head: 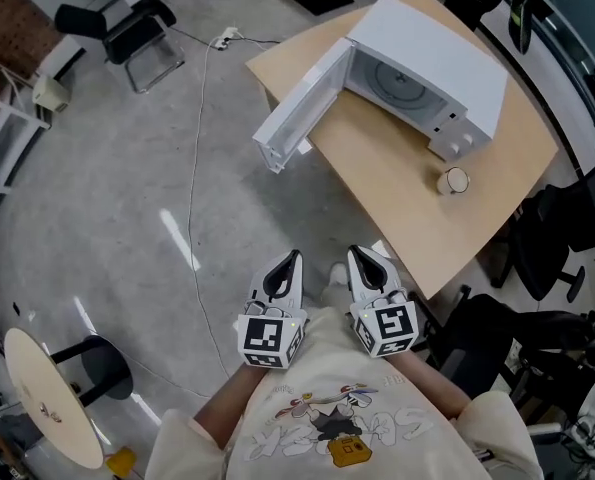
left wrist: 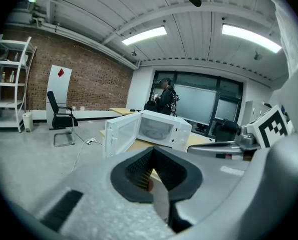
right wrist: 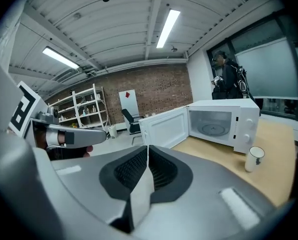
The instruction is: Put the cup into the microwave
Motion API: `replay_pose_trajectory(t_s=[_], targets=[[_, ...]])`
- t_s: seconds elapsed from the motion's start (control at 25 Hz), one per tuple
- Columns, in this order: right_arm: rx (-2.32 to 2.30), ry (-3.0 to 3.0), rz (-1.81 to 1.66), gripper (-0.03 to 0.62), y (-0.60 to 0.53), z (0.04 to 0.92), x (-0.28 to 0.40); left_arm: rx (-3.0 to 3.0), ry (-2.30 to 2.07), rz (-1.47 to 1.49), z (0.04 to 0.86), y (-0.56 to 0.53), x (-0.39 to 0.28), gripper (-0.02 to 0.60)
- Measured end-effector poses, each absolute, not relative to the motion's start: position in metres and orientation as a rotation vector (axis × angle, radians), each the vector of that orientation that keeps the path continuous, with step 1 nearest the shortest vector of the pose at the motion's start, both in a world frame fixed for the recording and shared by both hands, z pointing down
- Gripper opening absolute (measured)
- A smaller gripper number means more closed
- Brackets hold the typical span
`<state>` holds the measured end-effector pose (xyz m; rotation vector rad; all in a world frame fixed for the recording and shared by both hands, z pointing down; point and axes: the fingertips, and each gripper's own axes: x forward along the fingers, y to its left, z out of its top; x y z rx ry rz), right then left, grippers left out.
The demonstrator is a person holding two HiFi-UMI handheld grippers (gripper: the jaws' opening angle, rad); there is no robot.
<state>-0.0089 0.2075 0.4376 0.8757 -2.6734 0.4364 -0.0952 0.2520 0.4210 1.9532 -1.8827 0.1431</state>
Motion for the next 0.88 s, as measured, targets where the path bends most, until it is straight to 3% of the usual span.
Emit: replay_pose_trajectory(t_s=[0.44,0.88], targets=[[1.348,-2.436,0.487,0.015,0.223,0.460,0.051,1.984,-1.612,0.161,0.463,0.271,-0.097,0.005],[1.480,-2.428,0.524,0.015,0.094,0.464,0.108,2.108,-1.582,0.215,0.459,0.137,-0.048,0.005]])
